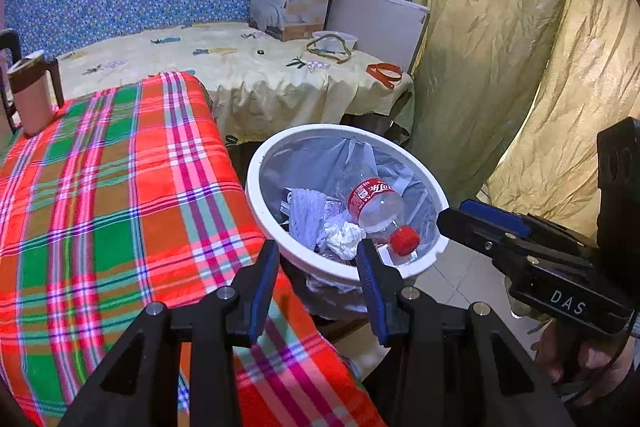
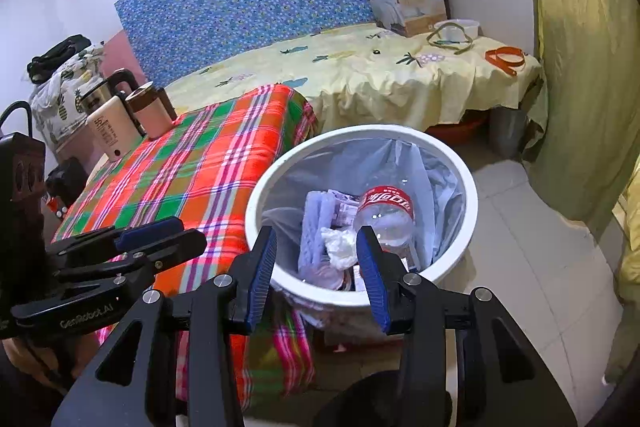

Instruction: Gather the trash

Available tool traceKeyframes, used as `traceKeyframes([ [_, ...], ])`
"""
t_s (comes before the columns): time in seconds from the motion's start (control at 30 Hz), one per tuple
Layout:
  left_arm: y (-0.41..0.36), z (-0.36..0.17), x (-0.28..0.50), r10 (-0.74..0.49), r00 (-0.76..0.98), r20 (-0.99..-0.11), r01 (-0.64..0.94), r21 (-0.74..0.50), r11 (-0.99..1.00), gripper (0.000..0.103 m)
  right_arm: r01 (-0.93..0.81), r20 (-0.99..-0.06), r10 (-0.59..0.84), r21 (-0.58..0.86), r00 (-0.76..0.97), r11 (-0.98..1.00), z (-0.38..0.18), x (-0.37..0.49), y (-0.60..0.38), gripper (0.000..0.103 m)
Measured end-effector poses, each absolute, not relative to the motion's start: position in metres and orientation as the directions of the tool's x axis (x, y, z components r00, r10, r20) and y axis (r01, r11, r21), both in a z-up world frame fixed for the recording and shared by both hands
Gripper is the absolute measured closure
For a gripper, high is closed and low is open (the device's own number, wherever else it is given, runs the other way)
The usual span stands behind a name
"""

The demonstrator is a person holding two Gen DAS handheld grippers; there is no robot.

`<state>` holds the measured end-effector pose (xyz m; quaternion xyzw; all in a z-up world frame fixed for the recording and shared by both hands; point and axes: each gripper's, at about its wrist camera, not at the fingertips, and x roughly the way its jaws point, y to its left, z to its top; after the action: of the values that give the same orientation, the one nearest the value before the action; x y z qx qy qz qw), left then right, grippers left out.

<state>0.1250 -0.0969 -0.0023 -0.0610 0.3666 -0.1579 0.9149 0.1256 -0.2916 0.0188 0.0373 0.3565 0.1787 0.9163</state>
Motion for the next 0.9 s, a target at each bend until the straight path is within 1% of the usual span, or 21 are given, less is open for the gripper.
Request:
traceKeyframes([
  [0.5,-0.088,0.003,0.078,-0.286,0.721,-0.631,0.212,-0.193,0.958,0.061,-0.317,-0.651,0.335,0.15,0.681,0.936,0.019,0.09,-0.284,0.059],
  [0.9,-0.085,0.001,0.06,-0.254,0.733,-0.631,0.184,-0.175,0.967,0.061,-0.32,-0.643,0.337,0.149,0.688,0.936,0.019,0.08,-0.283,0.059],
])
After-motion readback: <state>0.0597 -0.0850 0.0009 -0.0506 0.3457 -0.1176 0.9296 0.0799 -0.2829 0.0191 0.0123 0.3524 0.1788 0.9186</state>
